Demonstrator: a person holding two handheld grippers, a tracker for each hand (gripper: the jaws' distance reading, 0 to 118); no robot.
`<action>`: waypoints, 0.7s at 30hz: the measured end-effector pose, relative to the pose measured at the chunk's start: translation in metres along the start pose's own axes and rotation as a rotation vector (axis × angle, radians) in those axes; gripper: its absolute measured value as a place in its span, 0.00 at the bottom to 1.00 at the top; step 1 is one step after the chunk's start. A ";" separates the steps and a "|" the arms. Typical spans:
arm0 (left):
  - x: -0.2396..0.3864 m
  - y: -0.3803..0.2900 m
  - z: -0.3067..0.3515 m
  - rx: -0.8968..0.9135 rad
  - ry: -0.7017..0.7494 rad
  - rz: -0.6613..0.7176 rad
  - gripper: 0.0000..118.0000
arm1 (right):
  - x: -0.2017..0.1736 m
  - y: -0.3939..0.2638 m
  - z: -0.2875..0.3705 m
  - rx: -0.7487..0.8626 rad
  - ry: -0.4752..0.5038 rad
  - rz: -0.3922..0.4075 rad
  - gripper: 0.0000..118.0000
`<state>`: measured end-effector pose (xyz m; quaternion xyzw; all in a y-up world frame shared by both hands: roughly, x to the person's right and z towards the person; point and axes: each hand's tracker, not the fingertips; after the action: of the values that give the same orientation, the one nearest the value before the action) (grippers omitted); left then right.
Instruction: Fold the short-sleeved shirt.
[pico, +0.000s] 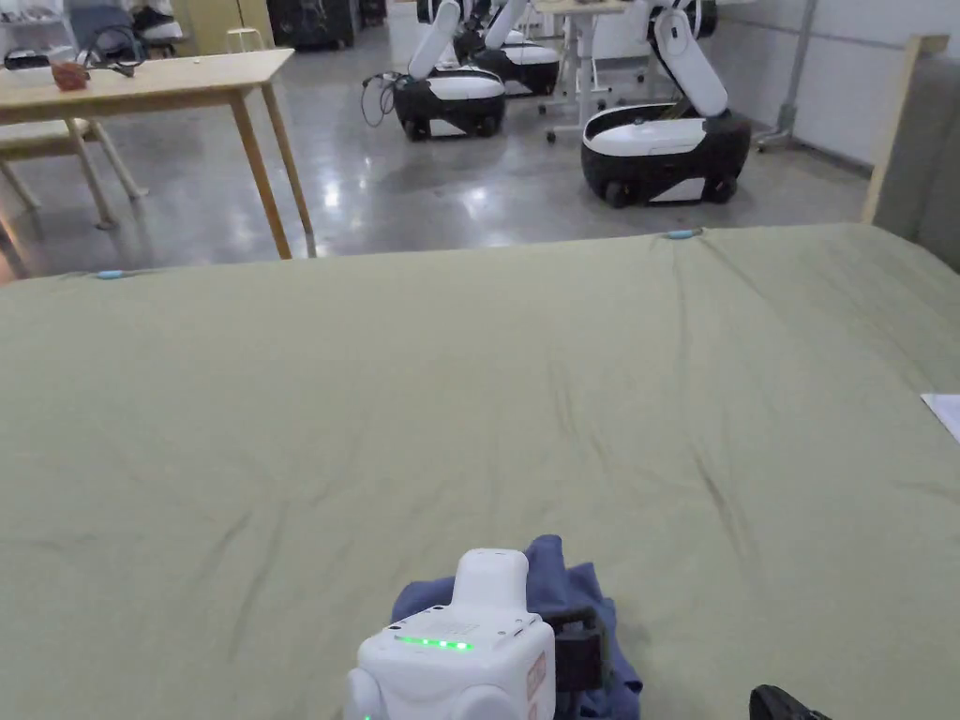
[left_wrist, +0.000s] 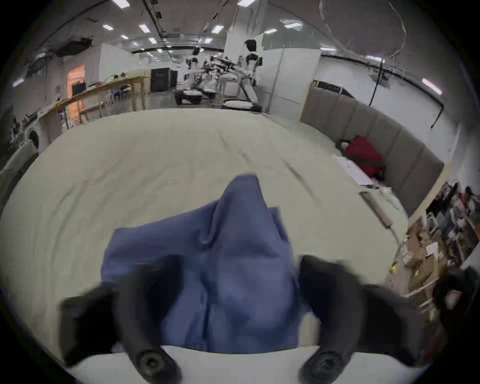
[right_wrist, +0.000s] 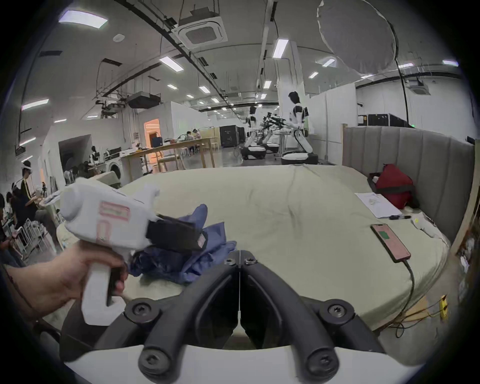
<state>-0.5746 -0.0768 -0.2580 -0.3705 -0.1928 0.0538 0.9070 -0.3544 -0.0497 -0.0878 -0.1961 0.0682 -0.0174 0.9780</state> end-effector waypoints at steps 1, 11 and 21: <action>-0.005 0.004 0.017 0.052 -0.020 0.021 0.89 | 0.002 0.000 -0.001 -0.001 0.000 0.002 0.01; -0.052 0.003 0.023 0.022 -0.106 0.185 0.15 | 0.012 0.004 -0.014 -0.025 0.048 -0.079 0.01; 0.007 -0.019 -0.039 -0.068 -0.268 0.160 0.15 | 0.010 0.013 -0.042 -0.082 0.071 -0.097 0.01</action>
<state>-0.5537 -0.1136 -0.2678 -0.4047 -0.2837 0.1681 0.8529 -0.3502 -0.0540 -0.1325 -0.2382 0.0941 -0.0687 0.9642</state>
